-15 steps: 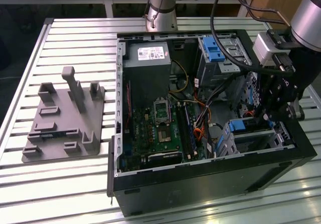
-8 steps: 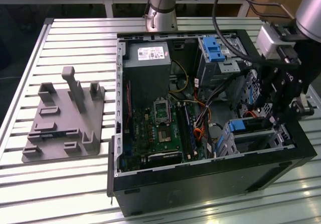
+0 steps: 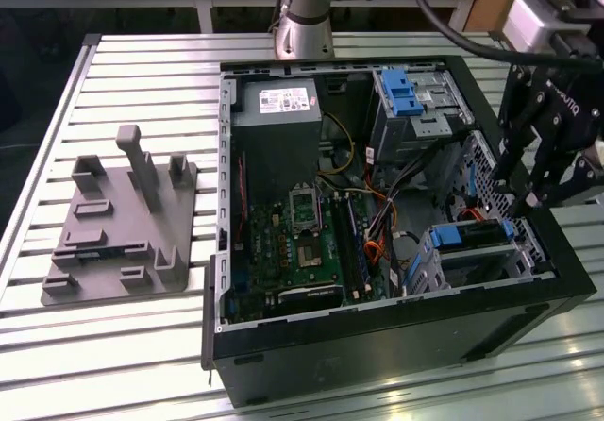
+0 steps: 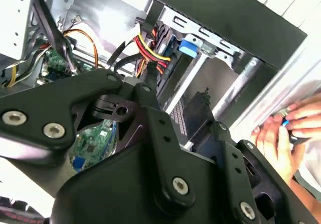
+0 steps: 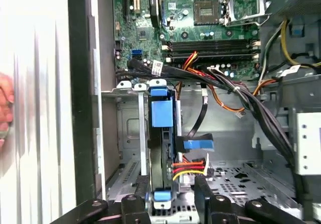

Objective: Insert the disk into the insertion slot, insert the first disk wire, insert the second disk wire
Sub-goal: 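Insert the first disk wire, then insert the second disk wire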

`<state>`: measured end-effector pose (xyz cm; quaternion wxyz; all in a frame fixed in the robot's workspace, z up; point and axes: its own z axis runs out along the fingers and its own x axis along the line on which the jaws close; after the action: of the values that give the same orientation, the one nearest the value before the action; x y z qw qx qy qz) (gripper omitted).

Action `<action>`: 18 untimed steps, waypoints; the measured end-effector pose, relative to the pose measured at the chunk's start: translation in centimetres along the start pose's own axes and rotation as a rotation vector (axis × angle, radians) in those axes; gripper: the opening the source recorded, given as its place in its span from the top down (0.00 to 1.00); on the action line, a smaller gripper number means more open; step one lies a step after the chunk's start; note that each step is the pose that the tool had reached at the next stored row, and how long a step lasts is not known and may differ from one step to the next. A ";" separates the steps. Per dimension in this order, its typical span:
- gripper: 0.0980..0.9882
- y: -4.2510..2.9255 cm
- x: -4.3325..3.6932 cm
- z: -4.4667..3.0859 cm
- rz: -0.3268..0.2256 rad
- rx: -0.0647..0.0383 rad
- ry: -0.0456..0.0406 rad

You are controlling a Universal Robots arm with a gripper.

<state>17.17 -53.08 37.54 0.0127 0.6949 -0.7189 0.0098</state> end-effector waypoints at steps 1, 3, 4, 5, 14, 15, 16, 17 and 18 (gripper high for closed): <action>0.56 0.00 0.01 -0.27 0.000 0.000 0.0002; 0.56 0.00 0.01 -0.27 -0.001 0.000 -0.0001; 0.56 0.00 0.01 -0.27 -0.001 0.000 -0.0002; 0.56 0.00 0.01 -0.27 -0.001 0.000 -0.0002; 0.56 0.00 0.01 -0.27 -0.002 0.000 -0.0001; 0.56 0.00 0.01 -0.27 -0.002 0.000 -0.0001; 0.56 0.00 0.01 -0.27 -0.002 0.000 -0.0001; 0.56 0.00 0.01 -0.27 -0.002 0.000 -0.0001; 0.56 0.00 0.01 -0.27 -0.002 0.000 -0.0001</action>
<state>17.17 -53.08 37.82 0.0126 0.6957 -0.7182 0.0098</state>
